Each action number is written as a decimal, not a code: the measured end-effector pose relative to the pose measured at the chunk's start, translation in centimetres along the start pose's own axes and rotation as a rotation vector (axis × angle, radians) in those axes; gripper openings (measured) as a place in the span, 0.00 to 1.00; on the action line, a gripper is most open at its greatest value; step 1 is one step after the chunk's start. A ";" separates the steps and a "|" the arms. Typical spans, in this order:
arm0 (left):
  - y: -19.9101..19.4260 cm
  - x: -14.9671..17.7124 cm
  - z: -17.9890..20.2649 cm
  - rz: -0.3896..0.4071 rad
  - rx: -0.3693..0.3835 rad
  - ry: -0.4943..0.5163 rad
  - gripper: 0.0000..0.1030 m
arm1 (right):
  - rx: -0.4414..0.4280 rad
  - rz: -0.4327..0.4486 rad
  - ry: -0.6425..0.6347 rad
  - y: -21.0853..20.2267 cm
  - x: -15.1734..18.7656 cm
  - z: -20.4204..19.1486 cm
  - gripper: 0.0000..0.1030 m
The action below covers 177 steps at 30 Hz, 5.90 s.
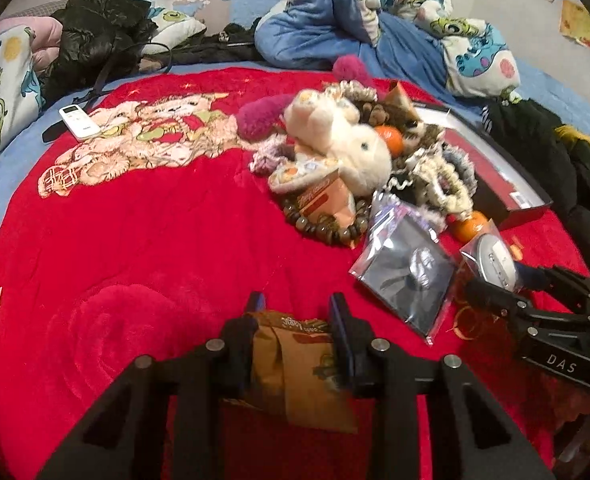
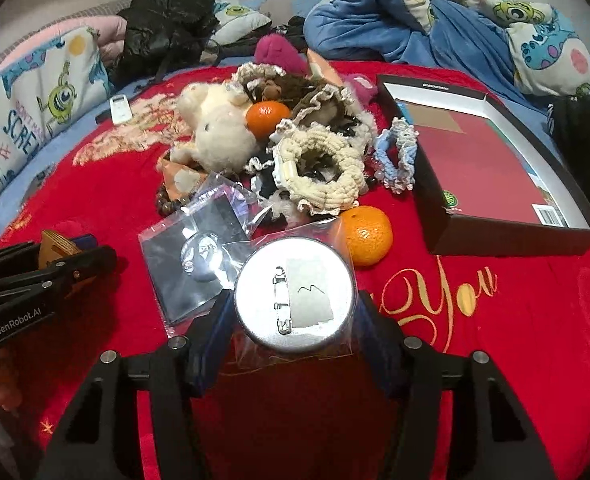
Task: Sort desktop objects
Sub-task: 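Carry both items to the open box and release them onto the red tray, then withdraw both grippers from the box back toward the toy pile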
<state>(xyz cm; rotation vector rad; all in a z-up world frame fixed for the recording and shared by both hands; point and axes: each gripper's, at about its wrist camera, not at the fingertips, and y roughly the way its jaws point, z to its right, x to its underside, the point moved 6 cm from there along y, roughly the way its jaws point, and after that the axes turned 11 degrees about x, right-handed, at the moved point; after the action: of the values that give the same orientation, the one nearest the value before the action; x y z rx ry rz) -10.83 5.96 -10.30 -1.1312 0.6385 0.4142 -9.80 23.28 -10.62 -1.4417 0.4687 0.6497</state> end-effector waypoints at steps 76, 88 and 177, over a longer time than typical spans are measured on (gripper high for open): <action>21.2 -12.3 23.7 -0.049 0.093 0.360 0.33 | 0.173 0.147 0.065 6.8 -6.7 23.2 0.60; 19.7 -12.8 23.1 0.037 0.060 0.369 0.68 | 0.168 0.254 0.111 4.5 -6.6 23.8 0.84; -14.4 -14.1 3.7 0.345 0.001 0.158 1.00 | 0.091 0.609 0.203 -17.3 -14.1 2.0 1.00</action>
<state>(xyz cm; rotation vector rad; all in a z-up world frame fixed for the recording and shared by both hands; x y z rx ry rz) -11.72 4.04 10.05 -1.0609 0.9787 0.6226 -9.07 23.39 11.73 -1.2811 1.1067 0.9504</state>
